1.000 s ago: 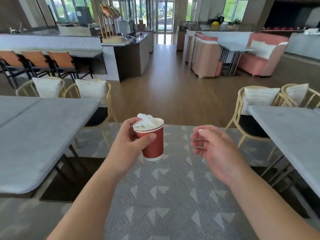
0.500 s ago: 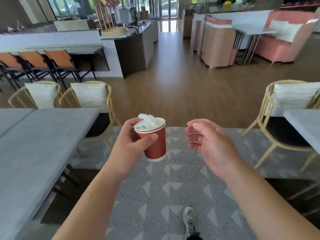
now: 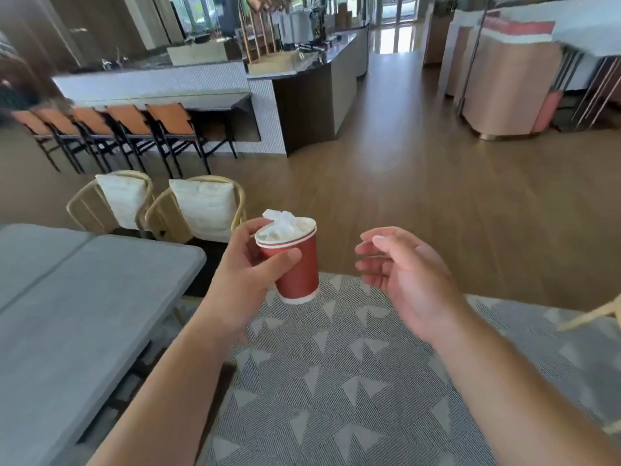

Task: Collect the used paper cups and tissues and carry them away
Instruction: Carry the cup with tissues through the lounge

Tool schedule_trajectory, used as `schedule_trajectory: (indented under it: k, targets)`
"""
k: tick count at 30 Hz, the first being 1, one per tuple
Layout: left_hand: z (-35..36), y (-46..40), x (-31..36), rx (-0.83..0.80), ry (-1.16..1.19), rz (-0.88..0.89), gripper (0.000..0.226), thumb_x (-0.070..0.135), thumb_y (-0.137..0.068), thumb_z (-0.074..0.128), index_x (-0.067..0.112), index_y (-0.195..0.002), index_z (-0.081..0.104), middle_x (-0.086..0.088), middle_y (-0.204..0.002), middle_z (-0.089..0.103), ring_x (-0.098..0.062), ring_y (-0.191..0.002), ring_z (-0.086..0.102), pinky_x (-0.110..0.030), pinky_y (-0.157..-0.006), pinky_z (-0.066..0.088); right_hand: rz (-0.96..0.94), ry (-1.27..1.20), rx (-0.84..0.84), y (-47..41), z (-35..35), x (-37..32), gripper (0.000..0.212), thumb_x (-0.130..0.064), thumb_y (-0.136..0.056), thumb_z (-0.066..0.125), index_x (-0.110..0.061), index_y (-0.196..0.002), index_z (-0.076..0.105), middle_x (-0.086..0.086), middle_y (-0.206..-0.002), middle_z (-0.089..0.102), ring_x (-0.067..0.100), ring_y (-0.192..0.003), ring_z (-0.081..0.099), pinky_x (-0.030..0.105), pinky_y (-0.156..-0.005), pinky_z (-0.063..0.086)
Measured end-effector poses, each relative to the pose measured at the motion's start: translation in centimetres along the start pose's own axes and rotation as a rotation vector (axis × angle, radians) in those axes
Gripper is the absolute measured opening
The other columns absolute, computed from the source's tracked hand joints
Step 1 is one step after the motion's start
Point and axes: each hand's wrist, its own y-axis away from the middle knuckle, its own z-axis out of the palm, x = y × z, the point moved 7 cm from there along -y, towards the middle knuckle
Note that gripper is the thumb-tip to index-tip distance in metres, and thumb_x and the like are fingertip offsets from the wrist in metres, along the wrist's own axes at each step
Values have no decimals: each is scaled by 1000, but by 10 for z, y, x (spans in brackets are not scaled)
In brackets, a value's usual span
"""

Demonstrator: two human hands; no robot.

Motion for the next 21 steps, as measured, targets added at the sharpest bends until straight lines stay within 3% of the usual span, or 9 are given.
schedule_trajectory:
  k: [11,17,21]
  targets:
    - [-48,-172,-55,124,82,-34,74,40,-62,90,25,-127,61,0,-117,76,-16,-110,72,-32,-86,58,50,87,-93,-197,37,29,19,-14,-89,55,-20,-82,72,4,-81,70,14,-67,64,26,-60,51]
    - [-86,-321,-81,79,138,-50,68,28,-65,88,20,-126,58,7,-107,77,-7,-96,73,-20,-73,57,46,153,-67,-347,86,33,25,-9,-95,50,-18,-83,70,3,-81,69,13,-67,63,26,-63,50]
    - [-126,-425,-69,102,154,-17,58,20,-70,80,16,-124,58,9,-100,77,-8,-94,71,-20,-72,57,-14,189,-92,-436,133,17,23,-9,-96,51,-18,-85,70,3,-83,69,14,-68,63,27,-64,50]
